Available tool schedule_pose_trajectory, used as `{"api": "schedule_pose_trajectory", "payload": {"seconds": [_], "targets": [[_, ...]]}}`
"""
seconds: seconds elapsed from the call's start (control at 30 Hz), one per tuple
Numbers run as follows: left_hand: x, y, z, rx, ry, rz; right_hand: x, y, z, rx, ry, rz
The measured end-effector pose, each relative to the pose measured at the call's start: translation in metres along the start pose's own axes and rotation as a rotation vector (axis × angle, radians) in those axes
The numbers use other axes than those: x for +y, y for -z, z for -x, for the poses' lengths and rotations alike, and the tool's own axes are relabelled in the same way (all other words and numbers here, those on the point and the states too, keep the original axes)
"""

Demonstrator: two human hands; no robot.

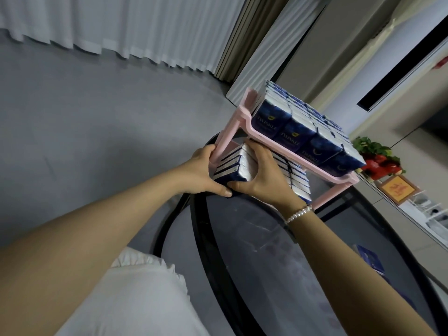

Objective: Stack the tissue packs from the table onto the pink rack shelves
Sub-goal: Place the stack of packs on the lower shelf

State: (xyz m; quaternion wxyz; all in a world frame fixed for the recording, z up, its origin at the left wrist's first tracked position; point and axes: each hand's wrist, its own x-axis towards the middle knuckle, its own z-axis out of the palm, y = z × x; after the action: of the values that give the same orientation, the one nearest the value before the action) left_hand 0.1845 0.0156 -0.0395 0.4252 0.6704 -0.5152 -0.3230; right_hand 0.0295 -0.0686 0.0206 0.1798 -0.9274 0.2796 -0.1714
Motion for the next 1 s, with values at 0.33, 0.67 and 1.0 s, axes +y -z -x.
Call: {"api": "schedule_pose_trajectory", "payload": {"seconds": [0.33, 0.67, 1.0], "targets": [[0.001, -0.009, -0.002, 0.196, -0.065, -0.057, 0.007, -0.021, 0.0, 0.191, -0.016, -0.111], [0.002, -0.019, -0.012, 0.401, -0.071, -0.016, 0.02, -0.023, -0.015, 0.151, -0.102, -0.114], [0.002, -0.028, -0.019, 0.515, -0.09, -0.03, 0.023, 0.004, -0.046, -0.158, -0.139, -0.066]]}}
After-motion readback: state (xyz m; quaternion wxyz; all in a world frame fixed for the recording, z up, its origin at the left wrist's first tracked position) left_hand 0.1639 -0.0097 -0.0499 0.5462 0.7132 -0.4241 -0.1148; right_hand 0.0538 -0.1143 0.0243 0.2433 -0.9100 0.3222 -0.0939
